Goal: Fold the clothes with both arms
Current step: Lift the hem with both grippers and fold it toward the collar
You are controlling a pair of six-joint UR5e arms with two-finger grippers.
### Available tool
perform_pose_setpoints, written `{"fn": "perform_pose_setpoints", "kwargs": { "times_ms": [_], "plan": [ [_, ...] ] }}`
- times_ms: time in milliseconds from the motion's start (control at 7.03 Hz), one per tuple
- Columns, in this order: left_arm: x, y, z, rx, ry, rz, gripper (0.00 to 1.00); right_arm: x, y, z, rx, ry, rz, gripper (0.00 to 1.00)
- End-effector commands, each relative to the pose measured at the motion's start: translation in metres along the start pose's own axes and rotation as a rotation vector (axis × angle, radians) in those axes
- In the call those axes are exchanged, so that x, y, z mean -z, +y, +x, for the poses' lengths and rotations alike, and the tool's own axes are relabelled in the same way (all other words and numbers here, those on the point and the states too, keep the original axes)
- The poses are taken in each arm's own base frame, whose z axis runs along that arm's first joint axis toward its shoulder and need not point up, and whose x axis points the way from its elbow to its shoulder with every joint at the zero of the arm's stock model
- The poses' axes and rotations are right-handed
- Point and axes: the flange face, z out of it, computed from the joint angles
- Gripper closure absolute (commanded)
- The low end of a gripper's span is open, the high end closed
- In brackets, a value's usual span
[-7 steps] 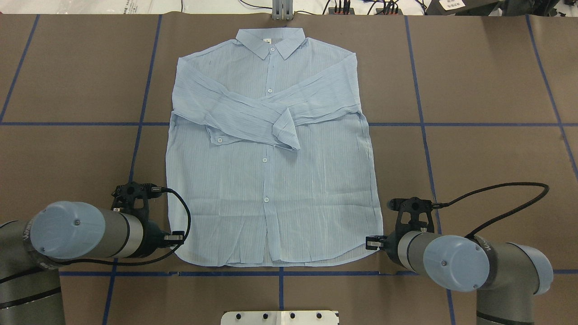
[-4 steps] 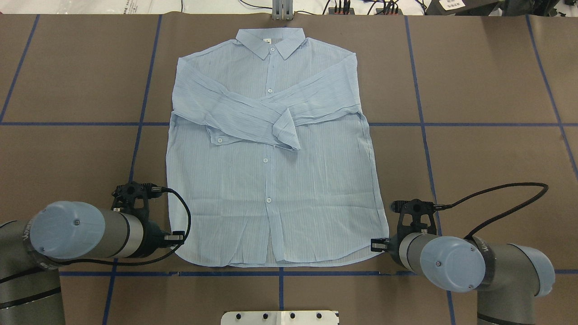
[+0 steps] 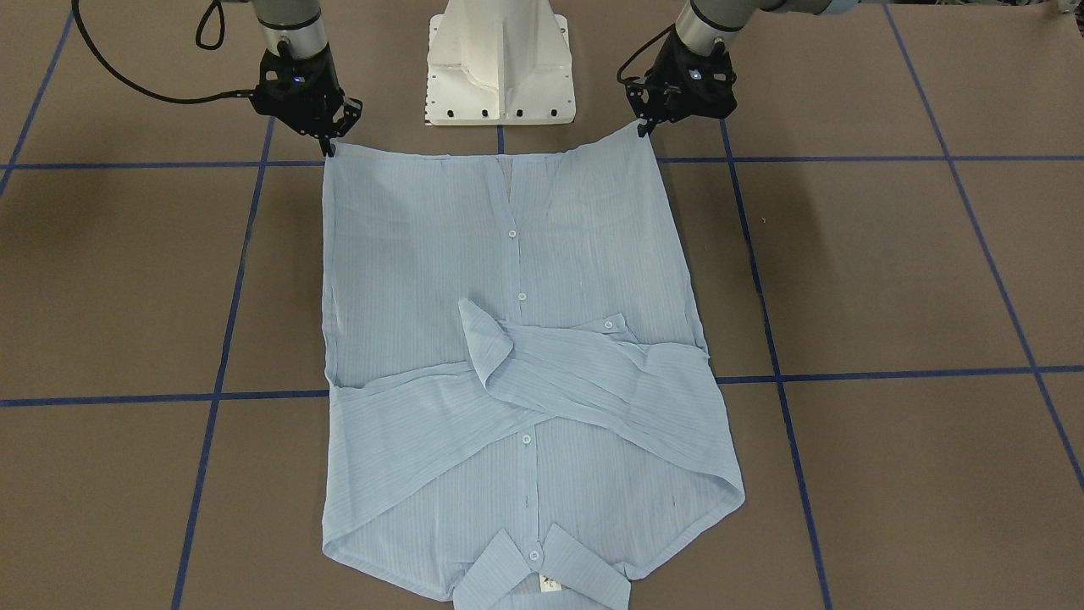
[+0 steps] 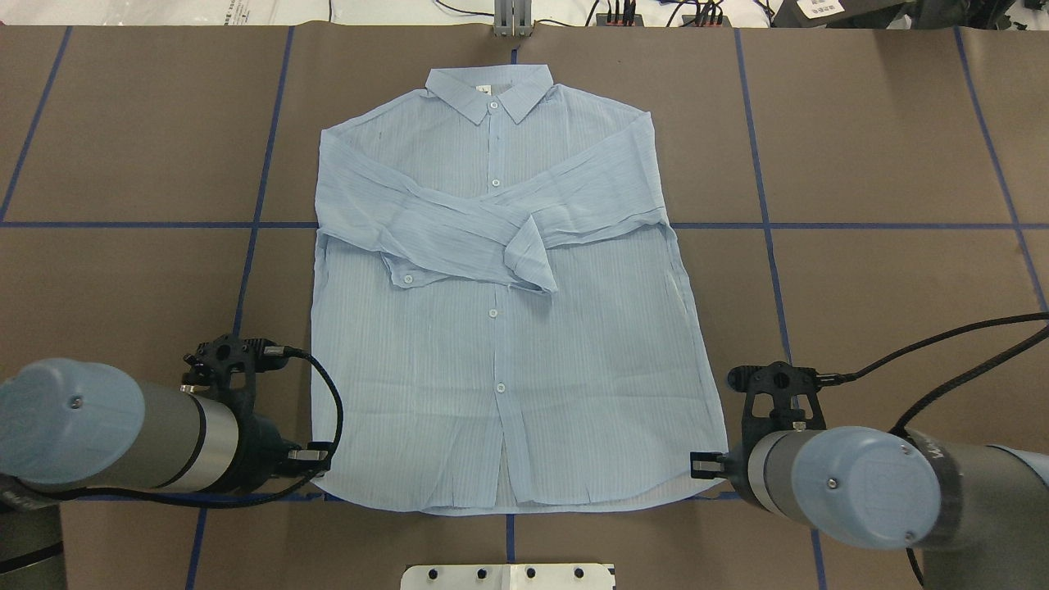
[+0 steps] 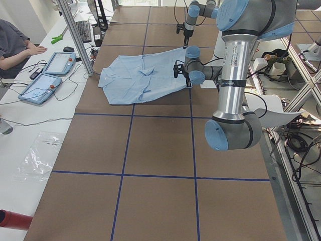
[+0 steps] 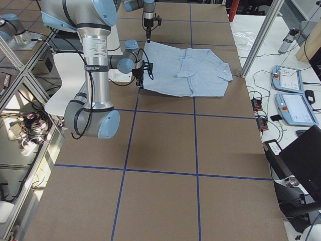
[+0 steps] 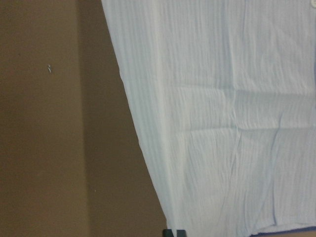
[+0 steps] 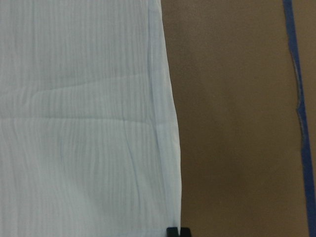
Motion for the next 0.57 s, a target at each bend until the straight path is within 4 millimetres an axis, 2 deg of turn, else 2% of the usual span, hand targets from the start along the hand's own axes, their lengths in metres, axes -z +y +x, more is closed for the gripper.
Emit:
{"fn": "perform_pose_setpoints", "kwargs": {
  "times_ms": [0, 142, 285, 427],
  "plan": [
    [0.076, 0.044, 0.024, -0.03, 0.058, -0.127, 1.0, 0.108, 0.031, 0.024, 0.035, 0.0, -0.124, 1.0],
    [0.096, 0.051, 0.024, -0.014, 0.026, -0.157, 1.0, 0.133, 0.023, 0.023, 0.01, -0.025, -0.14, 1.0],
    [0.102, 0.049, 0.038, -0.015, 0.028, -0.159, 1.0, 0.144, 0.013, 0.013, -0.013, -0.019, -0.128, 1.0],
    [0.099, 0.039, 0.045, 0.0, 0.006, -0.146, 1.0, 0.157, -0.001, -0.005, -0.031, -0.029, -0.1, 1.0]
  ]
}}
